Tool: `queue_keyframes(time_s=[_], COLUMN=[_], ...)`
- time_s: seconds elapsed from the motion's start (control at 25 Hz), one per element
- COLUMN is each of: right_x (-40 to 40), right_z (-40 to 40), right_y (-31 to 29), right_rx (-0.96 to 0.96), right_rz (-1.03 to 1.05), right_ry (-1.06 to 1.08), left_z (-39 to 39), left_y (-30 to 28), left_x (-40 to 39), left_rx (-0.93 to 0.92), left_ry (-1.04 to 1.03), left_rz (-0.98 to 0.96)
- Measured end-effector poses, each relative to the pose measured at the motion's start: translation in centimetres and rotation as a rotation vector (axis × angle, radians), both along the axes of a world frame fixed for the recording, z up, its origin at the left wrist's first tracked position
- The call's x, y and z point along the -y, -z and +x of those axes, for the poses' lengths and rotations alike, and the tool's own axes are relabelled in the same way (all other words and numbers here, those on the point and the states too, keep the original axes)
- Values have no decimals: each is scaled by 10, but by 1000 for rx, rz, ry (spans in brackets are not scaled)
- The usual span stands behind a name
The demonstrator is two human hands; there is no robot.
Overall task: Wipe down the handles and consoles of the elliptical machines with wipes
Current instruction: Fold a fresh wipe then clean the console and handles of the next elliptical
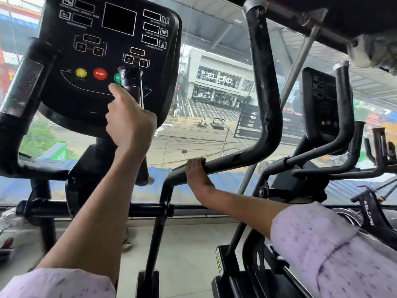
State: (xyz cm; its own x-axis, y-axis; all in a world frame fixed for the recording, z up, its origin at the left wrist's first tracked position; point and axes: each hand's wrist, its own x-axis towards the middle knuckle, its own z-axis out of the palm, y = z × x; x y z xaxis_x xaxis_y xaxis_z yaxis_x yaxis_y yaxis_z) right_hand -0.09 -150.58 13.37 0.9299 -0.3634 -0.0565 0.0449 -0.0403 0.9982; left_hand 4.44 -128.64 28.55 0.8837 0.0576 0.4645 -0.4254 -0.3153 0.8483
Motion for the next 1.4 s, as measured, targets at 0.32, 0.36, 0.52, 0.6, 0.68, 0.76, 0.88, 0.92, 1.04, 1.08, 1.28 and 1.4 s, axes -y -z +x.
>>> queue_keyframes(time_s=[0.32,0.36,0.52,0.6,0.68,0.76,0.88,0.92,1.04,1.08,1.28,1.4], right_x=[-50,-56,-61,-60,-57,-51,-52,-55,-65,-68,-80,-72], right_z=[-78,-77,-29,-19,-27,-45,-70,-75,-75,-71,-35,-54], right_y=[-52,-59,-55,-44,-36,-29,-43,-51,-73,-79,-85,-70], right_rx=[4,-2,124,121,51,-28,-99,-106,-112,-88,165,41], right_rz=[-248,-216,131,141,-25,-179,-374,-403,-330,-255,307,64], right_ry=[-129,-81,193,239,145,-8,-115,-78,23,64,255,110], left_z=[-5,-5,-2,-1,0,-1,-5,-5,-5,-4,-4,-5], left_y=[-2,-2,0,0,0,1,0,0,0,0,-1,-2], left_x=[-1,0,1,1,0,0,-2,-2,-1,-1,-1,-1], left_rx=[-22,-18,-3,1,8,9,6,2,-8,-7,1,-3], left_ry=[-19,-23,-17,-18,-11,-6,-2,-3,-7,-9,-2,-4], left_rz=[-18,-21,-16,-20,-17,-16,-16,-15,-17,-17,-16,-14])
